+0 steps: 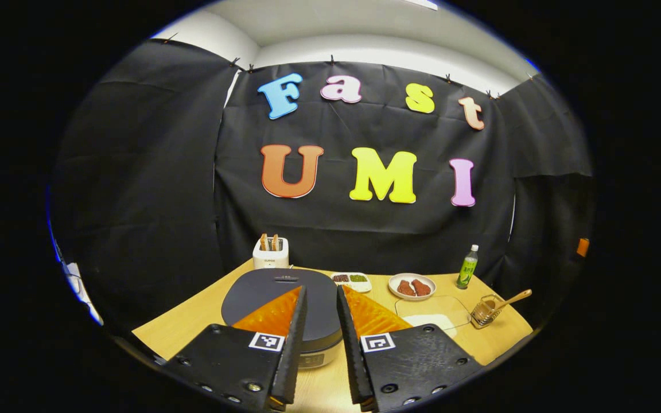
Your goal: Close the left gripper, press the button to open the rice cooker; take a wooden spoon from the chopstick holder with the right hand, scoop a spoonful of rice and pour it into the rice cooker, then put the wooden spoon back into the chopstick holder.
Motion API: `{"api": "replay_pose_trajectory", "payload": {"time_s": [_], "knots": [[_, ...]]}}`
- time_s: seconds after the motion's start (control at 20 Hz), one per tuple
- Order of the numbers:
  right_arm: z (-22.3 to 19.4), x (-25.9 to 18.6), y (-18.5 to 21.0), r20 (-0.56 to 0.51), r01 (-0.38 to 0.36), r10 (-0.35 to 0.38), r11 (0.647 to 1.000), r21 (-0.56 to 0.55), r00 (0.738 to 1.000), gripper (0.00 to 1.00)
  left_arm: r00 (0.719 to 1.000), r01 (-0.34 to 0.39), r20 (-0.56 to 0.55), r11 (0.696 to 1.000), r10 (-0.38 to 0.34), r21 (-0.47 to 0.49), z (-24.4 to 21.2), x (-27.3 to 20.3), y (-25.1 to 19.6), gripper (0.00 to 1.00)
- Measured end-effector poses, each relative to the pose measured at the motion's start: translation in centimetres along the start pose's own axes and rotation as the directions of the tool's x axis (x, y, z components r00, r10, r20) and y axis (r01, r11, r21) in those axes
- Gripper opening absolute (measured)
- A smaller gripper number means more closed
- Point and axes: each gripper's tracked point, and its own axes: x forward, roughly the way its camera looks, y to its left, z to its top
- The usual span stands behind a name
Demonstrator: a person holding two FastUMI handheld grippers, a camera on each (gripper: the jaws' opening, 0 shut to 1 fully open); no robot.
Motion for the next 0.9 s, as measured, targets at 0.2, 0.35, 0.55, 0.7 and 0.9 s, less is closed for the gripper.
{"api": "replay_pose_trajectory", "payload": {"time_s": [0.2,0.35,0.55,0.7,0.9], "knots": [[-0.9,0.3,0.1,-0.009,-0.001,0.001,1.000,-0.020,1.000,1.00,0.992,-0.063,-0.107,0.998,0.060,-0.023,-3.6,0.9,2.5,0.02],[-1.8,0.7,0.5,-0.025,-0.007,0.007,1.000,-0.020,1.000,1.00,0.979,-0.072,-0.196,0.997,0.063,-0.042,-6.1,2.5,3.2,0.00],[-2.9,1.2,0.9,-0.049,-0.012,0.011,1.000,-0.028,0.999,1.00,0.968,-0.075,-0.241,0.997,0.067,-0.025,-7.6,3.9,4.0,0.00],[-4.0,1.6,1.1,-0.068,-0.015,0.013,0.999,-0.032,0.998,1.00,0.959,-0.088,-0.271,0.996,0.079,-0.021,-8.4,4.7,4.6,0.00],[-4.1,1.7,1.4,-0.056,-0.017,0.018,1.000,0.018,0.998,1.00,0.948,-0.110,-0.300,0.994,0.101,-0.011,-9.3,5.5,5.9,0.00]]}}
